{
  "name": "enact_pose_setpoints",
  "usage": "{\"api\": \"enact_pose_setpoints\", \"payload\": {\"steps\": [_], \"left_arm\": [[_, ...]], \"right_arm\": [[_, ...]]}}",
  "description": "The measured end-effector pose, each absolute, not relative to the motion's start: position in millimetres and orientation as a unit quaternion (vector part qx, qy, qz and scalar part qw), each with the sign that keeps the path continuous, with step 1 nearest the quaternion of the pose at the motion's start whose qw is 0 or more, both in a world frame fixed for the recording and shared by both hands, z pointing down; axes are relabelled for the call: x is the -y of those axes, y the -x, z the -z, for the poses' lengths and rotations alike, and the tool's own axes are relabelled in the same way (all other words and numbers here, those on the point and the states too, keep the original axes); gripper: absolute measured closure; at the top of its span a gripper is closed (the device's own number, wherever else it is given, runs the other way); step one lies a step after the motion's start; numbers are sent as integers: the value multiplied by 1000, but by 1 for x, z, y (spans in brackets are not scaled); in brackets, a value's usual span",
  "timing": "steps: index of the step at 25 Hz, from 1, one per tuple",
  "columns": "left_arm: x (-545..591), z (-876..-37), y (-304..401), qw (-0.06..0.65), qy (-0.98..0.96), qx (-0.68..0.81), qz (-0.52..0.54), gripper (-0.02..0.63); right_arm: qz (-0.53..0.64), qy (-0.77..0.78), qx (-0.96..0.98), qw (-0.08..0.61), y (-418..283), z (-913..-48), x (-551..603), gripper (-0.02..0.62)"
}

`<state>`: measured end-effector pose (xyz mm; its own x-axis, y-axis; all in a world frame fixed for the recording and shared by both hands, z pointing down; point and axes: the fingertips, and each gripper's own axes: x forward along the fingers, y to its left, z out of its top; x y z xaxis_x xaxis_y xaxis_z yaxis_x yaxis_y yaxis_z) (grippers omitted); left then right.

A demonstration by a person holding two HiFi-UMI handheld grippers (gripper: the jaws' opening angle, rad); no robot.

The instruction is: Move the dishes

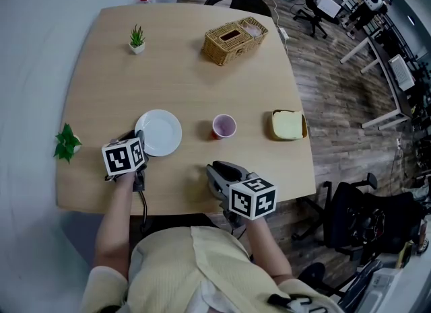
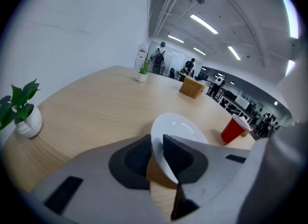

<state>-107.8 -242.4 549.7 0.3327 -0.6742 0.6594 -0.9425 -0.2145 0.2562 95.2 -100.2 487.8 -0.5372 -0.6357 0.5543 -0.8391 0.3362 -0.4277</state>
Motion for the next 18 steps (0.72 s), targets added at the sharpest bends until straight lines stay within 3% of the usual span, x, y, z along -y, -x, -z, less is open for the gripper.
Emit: {"api": "enact_pose_setpoints", "payload": {"steps": [11, 18], "left_arm": [[232, -493, 99, 365, -789, 493, -42, 575], [213, -460, 106, 345, -806, 480, 8, 580]], "right_arm": [[-353, -448, 810, 138, -88, -485, 100, 514], [-353, -435, 817, 138, -80, -485, 99, 518]]}}
